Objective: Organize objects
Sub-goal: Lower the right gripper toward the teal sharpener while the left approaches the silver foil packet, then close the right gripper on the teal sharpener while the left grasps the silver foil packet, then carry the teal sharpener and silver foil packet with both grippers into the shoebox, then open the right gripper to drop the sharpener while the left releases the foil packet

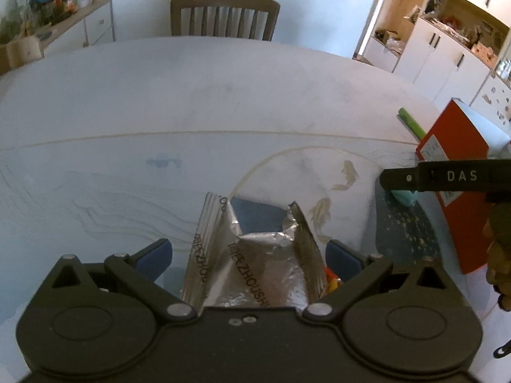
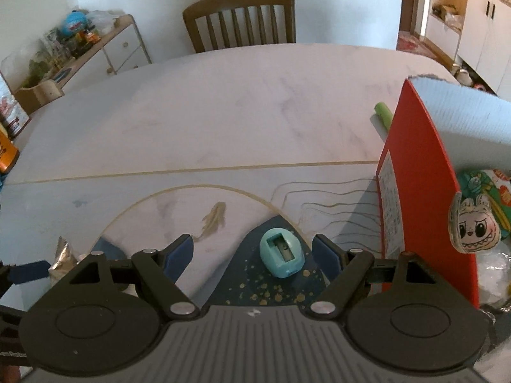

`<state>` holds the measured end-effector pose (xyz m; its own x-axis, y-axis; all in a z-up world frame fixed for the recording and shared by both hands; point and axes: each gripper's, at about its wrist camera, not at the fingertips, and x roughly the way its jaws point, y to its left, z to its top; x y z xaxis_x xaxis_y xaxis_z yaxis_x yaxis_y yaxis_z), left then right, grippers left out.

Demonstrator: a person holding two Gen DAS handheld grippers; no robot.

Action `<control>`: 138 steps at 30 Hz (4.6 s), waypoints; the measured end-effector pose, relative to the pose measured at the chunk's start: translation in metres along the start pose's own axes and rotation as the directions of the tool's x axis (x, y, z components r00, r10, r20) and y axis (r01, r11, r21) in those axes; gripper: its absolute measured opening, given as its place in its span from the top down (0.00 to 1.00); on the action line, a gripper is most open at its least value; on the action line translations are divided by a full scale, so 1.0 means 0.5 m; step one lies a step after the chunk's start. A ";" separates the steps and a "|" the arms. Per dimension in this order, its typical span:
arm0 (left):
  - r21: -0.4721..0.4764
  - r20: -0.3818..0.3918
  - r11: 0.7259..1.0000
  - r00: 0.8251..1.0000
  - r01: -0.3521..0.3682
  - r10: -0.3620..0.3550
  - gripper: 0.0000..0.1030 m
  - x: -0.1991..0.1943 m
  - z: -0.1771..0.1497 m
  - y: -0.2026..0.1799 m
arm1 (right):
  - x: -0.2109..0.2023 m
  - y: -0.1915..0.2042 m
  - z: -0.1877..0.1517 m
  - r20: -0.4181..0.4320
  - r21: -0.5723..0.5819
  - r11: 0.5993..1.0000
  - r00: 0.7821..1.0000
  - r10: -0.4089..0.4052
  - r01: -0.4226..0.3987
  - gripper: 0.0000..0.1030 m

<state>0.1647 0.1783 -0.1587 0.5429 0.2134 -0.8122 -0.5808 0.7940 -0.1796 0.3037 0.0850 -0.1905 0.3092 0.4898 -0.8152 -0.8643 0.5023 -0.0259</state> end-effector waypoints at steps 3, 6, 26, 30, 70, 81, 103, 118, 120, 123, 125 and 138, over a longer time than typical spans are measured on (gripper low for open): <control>-0.021 -0.008 1.000 1.000 0.022 -0.022 0.04 0.008 0.002 0.008 | 0.011 -0.008 0.003 -0.007 0.005 1.000 1.000 -0.001 0.001 0.21; -0.029 -0.014 0.999 0.999 0.033 -0.033 0.08 0.015 0.004 0.008 | 0.018 -0.013 0.003 -0.014 0.009 1.000 1.000 0.000 0.000 0.21; 0.013 0.020 0.998 0.998 0.060 -0.060 0.50 -0.007 0.001 0.004 | 0.028 -0.009 -0.016 -0.046 -0.050 0.999 0.999 -0.019 0.017 0.61; 0.015 0.020 0.998 0.998 0.065 -0.066 0.54 -0.009 0.003 0.004 | 0.026 -0.009 -0.015 -0.050 -0.056 0.998 0.998 -0.031 0.028 0.71; 0.072 0.056 0.976 0.976 0.206 -0.211 0.57 -0.266 0.038 -0.079 | -0.373 0.037 -0.083 0.132 -0.021 0.999 0.990 0.040 -0.037 0.71; 0.148 0.053 0.958 0.965 0.247 -0.257 0.57 -0.265 0.063 -0.244 | -0.428 -0.103 -0.102 0.147 0.033 0.999 0.989 0.029 -0.034 0.71; 0.260 -0.015 0.935 0.970 0.239 -0.244 0.57 -0.140 0.092 -0.572 | -0.417 -0.443 -0.100 0.121 0.061 0.997 0.991 -0.058 0.051 0.71; 0.306 -0.105 0.937 0.984 0.167 -0.141 0.57 -0.024 0.125 -0.649 | -0.316 -0.481 -0.057 0.075 -0.042 0.999 0.997 -0.025 0.028 0.71; 0.309 -0.129 0.937 0.983 0.164 -0.130 0.57 -0.005 0.124 -0.654 | -0.297 -0.480 -0.057 0.056 -0.059 0.998 0.998 -0.024 0.028 0.71; 0.314 -0.168 0.936 0.979 0.161 -0.112 0.57 0.024 0.120 -0.660 | -0.270 -0.479 -0.057 0.039 -0.079 0.997 0.999 -0.022 0.025 0.71; 0.320 -0.195 0.934 0.976 0.159 -0.099 0.57 0.040 0.115 -0.661 | -0.256 -0.479 -0.056 0.035 -0.087 0.996 0.999 -0.017 0.020 0.71; 0.399 -0.245 0.908 0.969 0.130 -0.031 0.58 0.086 0.092 -0.679 | -0.207 -0.464 -0.073 -0.013 -0.211 0.977 0.999 -0.045 0.042 0.71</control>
<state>0.4131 -0.0558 -0.1072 0.3957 0.0425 -0.9174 -0.2147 0.9755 -0.0475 0.4580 -0.1081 -0.1213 0.3430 0.4576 -0.8204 -0.9148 0.3609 -0.1812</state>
